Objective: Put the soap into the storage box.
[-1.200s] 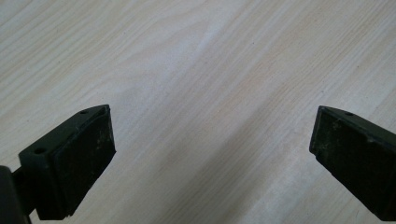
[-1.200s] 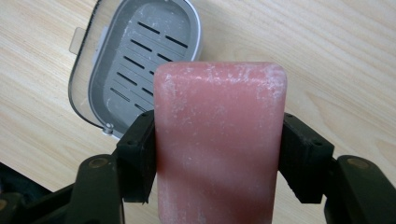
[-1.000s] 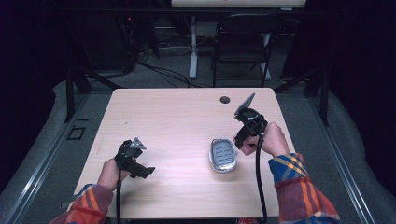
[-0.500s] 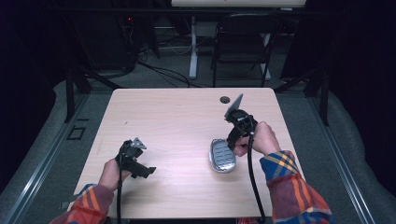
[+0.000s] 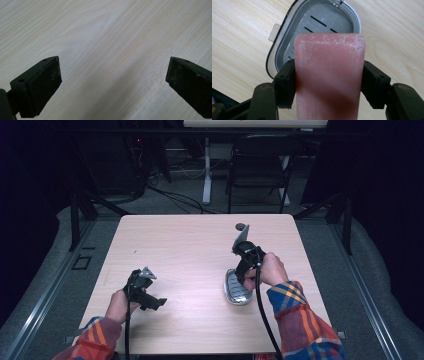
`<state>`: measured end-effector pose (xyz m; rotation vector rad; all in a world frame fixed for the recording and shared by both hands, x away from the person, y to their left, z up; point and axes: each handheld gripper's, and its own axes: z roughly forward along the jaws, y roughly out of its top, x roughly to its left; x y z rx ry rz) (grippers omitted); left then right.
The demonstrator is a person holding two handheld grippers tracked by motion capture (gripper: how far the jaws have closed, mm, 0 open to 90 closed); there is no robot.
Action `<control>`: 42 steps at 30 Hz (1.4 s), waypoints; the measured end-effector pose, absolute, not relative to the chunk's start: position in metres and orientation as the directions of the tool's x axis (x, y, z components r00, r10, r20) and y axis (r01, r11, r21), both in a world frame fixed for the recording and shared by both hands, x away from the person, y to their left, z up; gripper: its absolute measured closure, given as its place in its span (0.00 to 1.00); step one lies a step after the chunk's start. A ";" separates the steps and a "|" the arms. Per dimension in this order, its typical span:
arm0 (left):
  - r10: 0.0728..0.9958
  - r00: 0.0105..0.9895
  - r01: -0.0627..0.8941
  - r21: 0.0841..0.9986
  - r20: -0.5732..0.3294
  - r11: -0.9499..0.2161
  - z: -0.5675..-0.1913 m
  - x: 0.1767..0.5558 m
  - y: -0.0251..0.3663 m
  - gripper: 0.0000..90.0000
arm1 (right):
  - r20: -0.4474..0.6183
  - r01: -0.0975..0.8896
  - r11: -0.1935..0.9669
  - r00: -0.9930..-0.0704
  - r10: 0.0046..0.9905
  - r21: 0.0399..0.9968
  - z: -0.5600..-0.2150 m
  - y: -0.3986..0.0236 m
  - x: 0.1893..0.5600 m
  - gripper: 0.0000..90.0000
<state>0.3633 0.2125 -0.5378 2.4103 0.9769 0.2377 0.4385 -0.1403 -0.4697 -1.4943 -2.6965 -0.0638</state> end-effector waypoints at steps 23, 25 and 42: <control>0.672 0.741 0.576 0.532 -0.017 -0.621 -0.536 0.361 0.207 0.00 | -0.016 0.857 0.514 -0.514 0.857 -0.029 -0.481 -0.118 0.443 0.41; 0.673 0.739 0.573 0.539 -0.015 -0.617 -0.536 0.361 0.207 0.00 | 0.006 0.866 0.500 -0.500 0.866 -0.024 -0.483 -0.119 0.443 0.41; 0.667 0.744 0.582 0.528 -0.037 -0.619 -0.538 0.363 0.209 0.00 | -0.008 0.904 0.428 -0.428 0.904 -0.021 -0.491 -0.110 0.438 0.37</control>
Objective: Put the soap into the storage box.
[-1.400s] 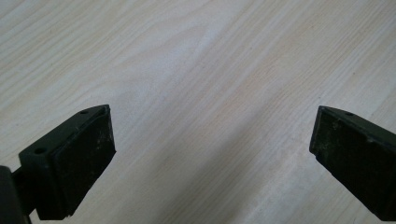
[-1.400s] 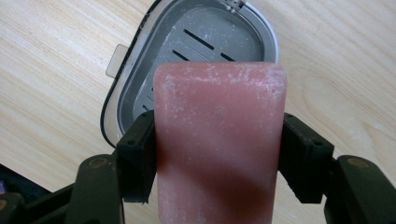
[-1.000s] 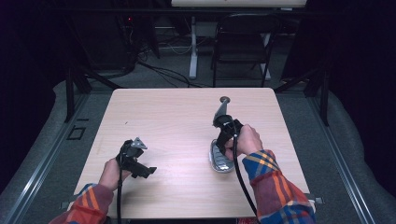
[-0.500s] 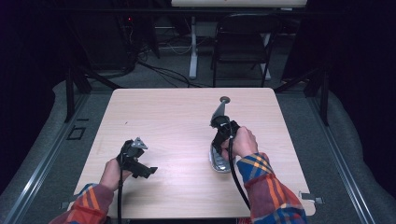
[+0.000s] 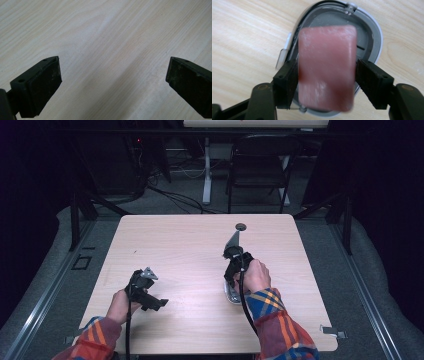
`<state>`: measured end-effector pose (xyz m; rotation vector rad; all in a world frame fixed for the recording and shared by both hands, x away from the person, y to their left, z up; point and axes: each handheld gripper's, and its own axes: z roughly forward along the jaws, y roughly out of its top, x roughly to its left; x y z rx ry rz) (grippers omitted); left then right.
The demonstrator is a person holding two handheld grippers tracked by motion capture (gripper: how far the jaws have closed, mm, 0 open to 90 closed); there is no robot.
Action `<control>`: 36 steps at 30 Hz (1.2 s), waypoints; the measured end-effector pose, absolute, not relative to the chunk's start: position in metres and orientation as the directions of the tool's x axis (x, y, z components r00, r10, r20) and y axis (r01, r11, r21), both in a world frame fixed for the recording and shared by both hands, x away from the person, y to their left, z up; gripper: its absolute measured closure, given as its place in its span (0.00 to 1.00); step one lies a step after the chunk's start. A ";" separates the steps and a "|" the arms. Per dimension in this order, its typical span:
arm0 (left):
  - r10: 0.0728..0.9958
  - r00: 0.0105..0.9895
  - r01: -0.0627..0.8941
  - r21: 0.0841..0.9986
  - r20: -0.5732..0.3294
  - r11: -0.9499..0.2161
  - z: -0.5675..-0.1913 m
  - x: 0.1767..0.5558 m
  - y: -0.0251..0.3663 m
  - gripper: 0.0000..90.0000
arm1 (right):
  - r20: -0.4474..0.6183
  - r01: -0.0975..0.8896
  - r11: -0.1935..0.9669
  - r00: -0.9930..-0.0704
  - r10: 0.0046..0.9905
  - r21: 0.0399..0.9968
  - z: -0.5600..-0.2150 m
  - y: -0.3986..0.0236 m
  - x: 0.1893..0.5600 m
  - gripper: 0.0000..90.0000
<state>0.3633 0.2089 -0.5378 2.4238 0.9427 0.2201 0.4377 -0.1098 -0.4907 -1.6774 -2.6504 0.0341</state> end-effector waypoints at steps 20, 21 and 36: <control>0.701 0.712 0.603 0.545 -0.040 -0.582 -0.535 0.363 0.209 0.00 | 0.059 0.809 0.494 -0.537 0.841 0.318 -0.436 -0.212 0.393 0.07; 0.704 0.709 0.608 0.538 -0.040 -0.583 -0.535 0.363 0.208 0.00 | 0.066 0.806 0.477 -0.529 0.846 0.350 -0.437 -0.218 0.389 0.04; 0.727 0.687 0.617 0.524 0.005 -0.587 -0.535 0.360 0.201 0.00 | -0.009 0.697 0.515 -0.590 0.807 0.498 -0.451 -0.256 0.353 0.00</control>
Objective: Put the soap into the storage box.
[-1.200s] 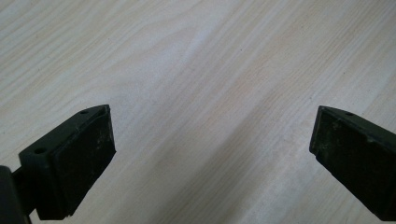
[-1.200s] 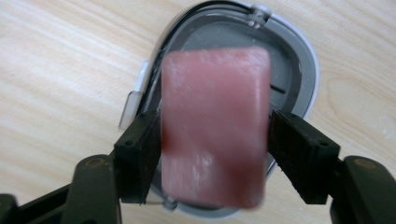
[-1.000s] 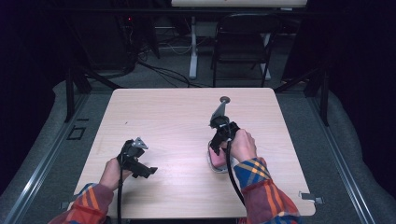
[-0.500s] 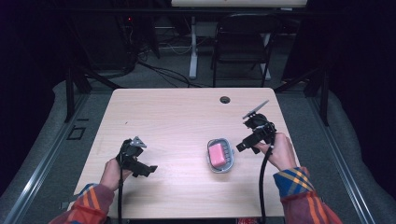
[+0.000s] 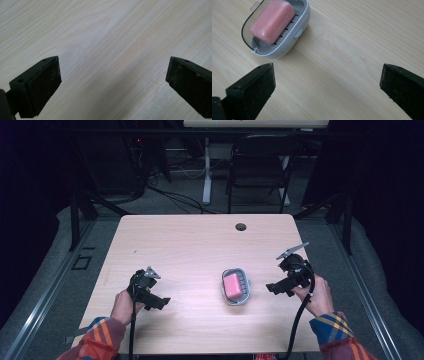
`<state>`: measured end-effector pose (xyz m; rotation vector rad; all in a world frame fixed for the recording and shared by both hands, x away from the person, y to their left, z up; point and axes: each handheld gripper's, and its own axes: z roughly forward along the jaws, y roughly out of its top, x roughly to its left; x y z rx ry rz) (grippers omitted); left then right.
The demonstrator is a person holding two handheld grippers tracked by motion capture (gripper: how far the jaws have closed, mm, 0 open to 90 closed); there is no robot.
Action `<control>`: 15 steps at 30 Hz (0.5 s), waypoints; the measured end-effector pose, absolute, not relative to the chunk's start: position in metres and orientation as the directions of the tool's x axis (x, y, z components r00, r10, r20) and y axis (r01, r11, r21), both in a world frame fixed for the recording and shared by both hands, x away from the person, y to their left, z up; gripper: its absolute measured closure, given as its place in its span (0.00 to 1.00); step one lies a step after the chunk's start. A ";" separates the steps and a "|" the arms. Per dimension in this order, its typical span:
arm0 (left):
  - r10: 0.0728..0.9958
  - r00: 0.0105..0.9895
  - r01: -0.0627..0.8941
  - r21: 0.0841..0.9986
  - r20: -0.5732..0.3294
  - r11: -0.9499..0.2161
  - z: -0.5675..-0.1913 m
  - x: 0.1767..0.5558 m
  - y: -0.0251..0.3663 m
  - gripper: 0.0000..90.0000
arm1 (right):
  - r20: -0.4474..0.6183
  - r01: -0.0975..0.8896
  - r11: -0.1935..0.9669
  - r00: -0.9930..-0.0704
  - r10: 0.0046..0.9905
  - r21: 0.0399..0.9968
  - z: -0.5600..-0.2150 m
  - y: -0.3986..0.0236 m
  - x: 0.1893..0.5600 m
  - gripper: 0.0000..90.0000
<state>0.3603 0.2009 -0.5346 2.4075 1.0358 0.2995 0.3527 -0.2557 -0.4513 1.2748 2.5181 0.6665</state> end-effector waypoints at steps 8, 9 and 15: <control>0.738 0.675 0.635 0.511 -0.001 -0.580 -0.538 0.364 0.207 0.00 | 0.009 0.675 0.520 -0.614 0.789 0.523 -0.475 -0.270 0.340 0.00; 0.737 0.676 0.633 0.513 -0.002 -0.579 -0.538 0.364 0.208 0.00 | 0.015 0.681 0.515 -0.610 0.792 0.521 -0.479 -0.273 0.339 0.00; 0.743 0.669 0.649 0.505 -0.023 -0.569 -0.542 0.365 0.212 0.00 | 0.056 0.712 0.460 -0.571 0.819 0.530 -0.500 -0.290 0.337 0.00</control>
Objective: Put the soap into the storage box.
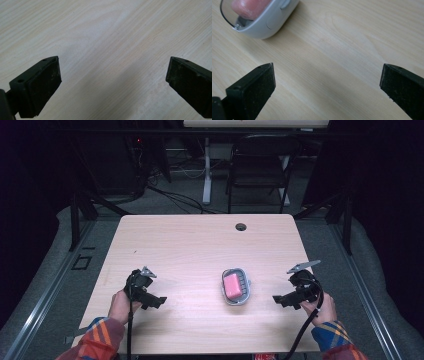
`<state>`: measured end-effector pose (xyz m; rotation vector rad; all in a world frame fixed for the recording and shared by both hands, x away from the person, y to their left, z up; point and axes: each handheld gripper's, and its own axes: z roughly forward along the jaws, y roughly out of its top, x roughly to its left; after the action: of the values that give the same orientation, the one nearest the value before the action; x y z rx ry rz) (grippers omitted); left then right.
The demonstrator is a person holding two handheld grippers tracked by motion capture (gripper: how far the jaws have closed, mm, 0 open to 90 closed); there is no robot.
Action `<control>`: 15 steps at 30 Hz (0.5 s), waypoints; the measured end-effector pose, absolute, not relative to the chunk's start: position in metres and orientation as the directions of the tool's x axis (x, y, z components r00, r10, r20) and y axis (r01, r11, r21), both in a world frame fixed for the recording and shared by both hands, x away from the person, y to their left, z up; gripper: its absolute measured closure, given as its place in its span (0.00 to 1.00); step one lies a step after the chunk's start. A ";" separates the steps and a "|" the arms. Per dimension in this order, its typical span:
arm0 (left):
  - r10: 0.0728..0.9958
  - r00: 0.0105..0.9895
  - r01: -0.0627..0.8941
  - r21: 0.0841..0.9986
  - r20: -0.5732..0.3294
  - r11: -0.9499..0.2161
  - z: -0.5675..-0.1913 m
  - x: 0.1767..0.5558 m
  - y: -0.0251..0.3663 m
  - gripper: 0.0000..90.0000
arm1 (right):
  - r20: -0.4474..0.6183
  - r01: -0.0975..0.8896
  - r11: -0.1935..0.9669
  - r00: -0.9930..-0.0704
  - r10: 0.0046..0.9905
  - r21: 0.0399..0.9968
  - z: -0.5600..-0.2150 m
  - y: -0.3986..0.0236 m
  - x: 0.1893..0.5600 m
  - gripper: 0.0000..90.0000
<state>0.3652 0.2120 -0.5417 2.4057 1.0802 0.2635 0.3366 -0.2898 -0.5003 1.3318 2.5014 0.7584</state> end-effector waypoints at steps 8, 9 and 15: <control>0.724 0.688 0.652 0.484 -0.054 -0.584 -0.547 0.366 0.217 0.00 | 0.064 0.754 0.451 -0.542 0.838 0.478 -0.527 -0.295 0.343 0.00; 0.722 0.690 0.649 0.487 -0.052 -0.585 -0.547 0.365 0.217 0.00 | 0.059 0.757 0.469 -0.551 0.833 0.455 -0.527 -0.296 0.343 0.00; 0.717 0.695 0.643 0.493 -0.054 -0.585 -0.548 0.367 0.215 0.00 | 0.045 0.756 0.491 -0.563 0.825 0.433 -0.528 -0.296 0.340 0.00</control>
<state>0.3668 0.2153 -0.5482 2.4211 1.0463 0.2059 0.3401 -0.2960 -0.5276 1.3719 2.5638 0.6172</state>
